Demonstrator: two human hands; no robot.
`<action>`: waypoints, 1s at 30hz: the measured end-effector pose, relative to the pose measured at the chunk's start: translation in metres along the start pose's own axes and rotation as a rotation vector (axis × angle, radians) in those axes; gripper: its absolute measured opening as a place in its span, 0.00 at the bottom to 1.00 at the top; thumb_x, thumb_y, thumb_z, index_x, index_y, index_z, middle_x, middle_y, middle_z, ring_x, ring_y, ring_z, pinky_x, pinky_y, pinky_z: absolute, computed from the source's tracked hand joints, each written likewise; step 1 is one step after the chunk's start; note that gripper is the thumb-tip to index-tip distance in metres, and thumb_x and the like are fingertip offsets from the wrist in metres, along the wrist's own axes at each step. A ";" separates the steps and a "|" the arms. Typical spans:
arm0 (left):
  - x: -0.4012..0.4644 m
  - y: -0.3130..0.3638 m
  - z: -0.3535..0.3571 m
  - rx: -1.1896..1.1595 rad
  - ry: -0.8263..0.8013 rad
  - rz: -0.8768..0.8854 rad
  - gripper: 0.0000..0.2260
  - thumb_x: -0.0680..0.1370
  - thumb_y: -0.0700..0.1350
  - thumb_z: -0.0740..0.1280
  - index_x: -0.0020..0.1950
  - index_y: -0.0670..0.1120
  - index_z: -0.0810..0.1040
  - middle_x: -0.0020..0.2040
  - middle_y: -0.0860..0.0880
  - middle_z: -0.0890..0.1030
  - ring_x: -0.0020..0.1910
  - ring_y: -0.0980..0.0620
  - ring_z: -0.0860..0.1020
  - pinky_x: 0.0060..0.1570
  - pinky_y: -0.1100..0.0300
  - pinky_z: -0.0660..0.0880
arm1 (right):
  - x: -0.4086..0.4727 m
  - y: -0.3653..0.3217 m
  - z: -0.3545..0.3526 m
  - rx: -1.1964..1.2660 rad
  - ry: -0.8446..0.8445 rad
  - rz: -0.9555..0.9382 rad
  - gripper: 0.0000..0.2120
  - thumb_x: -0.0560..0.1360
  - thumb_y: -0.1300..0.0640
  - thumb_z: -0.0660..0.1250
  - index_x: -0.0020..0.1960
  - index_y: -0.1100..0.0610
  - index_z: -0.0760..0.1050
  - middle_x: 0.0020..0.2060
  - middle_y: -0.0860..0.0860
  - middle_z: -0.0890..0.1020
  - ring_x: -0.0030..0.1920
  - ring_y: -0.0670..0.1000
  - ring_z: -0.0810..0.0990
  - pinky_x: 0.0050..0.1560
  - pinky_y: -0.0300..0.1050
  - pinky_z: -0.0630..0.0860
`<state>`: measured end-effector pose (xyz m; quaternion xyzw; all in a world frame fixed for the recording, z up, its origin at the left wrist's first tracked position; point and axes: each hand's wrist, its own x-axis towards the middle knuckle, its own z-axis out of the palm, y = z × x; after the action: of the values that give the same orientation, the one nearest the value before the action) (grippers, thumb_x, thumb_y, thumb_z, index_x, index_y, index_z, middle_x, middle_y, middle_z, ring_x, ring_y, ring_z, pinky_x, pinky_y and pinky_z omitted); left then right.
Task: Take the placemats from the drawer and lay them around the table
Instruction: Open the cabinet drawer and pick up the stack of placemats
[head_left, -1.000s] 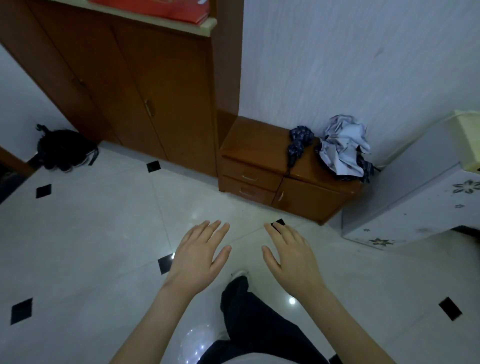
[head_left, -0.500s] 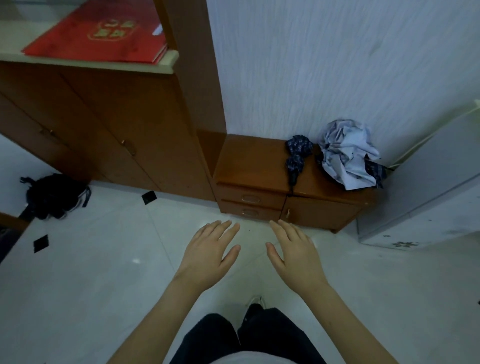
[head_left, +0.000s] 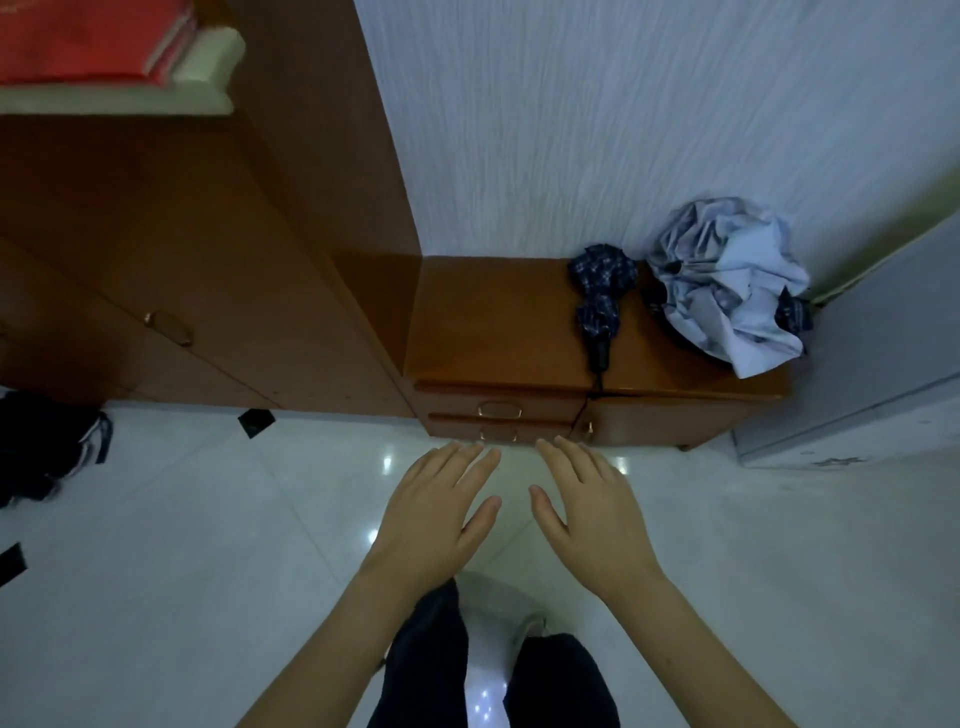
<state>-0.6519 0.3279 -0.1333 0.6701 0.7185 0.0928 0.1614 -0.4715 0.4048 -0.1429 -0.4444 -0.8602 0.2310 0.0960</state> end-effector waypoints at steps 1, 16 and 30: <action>0.012 -0.014 0.012 0.001 0.002 0.012 0.22 0.79 0.55 0.54 0.69 0.48 0.72 0.66 0.49 0.76 0.65 0.49 0.73 0.65 0.57 0.63 | 0.012 0.006 0.016 -0.004 -0.005 0.004 0.24 0.78 0.46 0.54 0.70 0.55 0.69 0.65 0.52 0.75 0.66 0.54 0.73 0.64 0.54 0.72; 0.168 -0.178 0.229 0.007 0.125 0.049 0.24 0.80 0.57 0.51 0.74 0.51 0.65 0.73 0.53 0.68 0.74 0.53 0.62 0.71 0.59 0.50 | 0.162 0.132 0.241 -0.197 0.053 -0.064 0.25 0.78 0.44 0.54 0.70 0.54 0.70 0.67 0.53 0.74 0.68 0.56 0.72 0.65 0.54 0.70; 0.258 -0.246 0.328 0.227 0.434 0.169 0.26 0.79 0.56 0.56 0.76 0.50 0.62 0.74 0.52 0.65 0.75 0.52 0.58 0.75 0.52 0.52 | 0.259 0.220 0.317 -0.406 0.194 -0.294 0.30 0.78 0.37 0.54 0.77 0.42 0.51 0.77 0.44 0.58 0.77 0.48 0.50 0.77 0.54 0.49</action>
<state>-0.7774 0.5363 -0.5522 0.7061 0.6835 0.1663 -0.0809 -0.5826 0.6252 -0.5370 -0.3451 -0.9309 -0.0066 0.1194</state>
